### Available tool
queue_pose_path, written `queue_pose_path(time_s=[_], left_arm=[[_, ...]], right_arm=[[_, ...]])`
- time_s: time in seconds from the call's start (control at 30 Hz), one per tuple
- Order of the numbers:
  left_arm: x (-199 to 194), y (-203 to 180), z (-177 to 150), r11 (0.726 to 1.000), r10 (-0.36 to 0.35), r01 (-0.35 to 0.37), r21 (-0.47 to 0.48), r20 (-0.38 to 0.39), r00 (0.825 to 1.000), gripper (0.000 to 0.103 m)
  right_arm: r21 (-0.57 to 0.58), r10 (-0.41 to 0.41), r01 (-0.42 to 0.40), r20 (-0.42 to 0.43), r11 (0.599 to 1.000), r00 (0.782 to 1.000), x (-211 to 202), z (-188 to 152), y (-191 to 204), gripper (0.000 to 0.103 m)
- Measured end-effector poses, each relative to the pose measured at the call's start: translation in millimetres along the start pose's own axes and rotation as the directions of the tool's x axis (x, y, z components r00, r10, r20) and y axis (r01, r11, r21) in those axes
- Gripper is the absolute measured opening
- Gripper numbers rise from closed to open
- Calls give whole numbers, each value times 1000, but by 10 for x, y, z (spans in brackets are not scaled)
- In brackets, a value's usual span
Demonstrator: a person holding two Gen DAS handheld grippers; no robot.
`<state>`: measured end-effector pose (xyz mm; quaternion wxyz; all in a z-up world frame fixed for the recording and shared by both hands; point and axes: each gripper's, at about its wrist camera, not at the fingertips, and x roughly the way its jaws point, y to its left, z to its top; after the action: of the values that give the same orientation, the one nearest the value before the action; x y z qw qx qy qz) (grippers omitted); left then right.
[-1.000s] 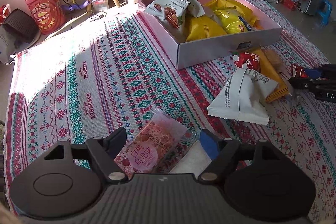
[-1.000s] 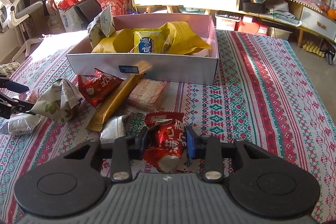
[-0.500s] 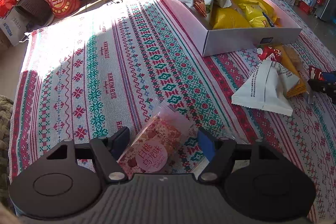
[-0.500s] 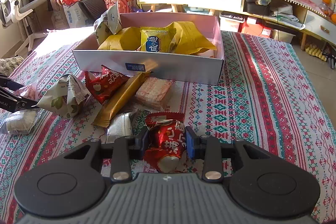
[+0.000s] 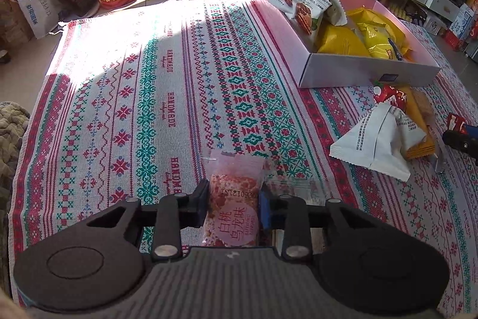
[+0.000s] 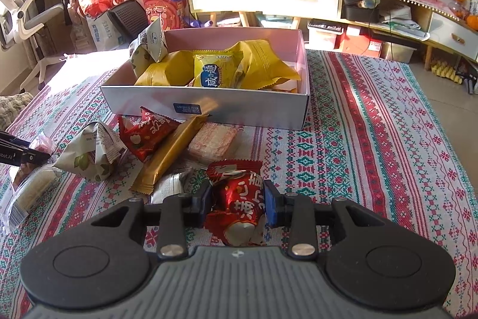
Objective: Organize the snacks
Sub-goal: 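Carry the pink packet and red snack over the pink box with both tools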
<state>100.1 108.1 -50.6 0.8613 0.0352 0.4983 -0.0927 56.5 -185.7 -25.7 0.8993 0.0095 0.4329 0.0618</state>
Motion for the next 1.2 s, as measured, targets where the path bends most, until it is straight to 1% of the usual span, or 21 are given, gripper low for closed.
queue_pose_path(time_s=[0.2, 0.33, 0.53, 0.73, 0.83, 1.03, 1.2], left_arm=[[-59, 62, 22, 996, -15, 16, -88, 15, 1000, 39], [-138, 77, 91, 989, -43, 48, -139, 44, 998, 39], [-260, 24, 202, 982, -59, 74, -176, 85, 995, 39], [-411, -118, 378, 978, -85, 111, -174, 149, 985, 39], [-449, -237, 478, 977, -100, 128, -167, 170, 980, 39], [-343, -535, 722, 984, -107, 129, -120, 175, 979, 39], [-255, -815, 994, 988, -122, 137, -70, 186, 975, 39]], right_arm=[[23, 5, -5, 17, 1000, 1000, -38, 57, -43, 32], [53, 12, -14, 38, 998, 999, -79, 140, -94, 32], [116, 11, -18, 59, 993, 998, -73, 262, -181, 32], [189, 11, -24, 73, 982, 997, -35, 437, -270, 32], [227, 15, -34, 85, 973, 996, -6, 526, -321, 32], [260, -8, -23, 116, 965, 993, 95, 683, -411, 32], [285, 29, -63, 120, 956, 992, 204, 762, -496, 32]])
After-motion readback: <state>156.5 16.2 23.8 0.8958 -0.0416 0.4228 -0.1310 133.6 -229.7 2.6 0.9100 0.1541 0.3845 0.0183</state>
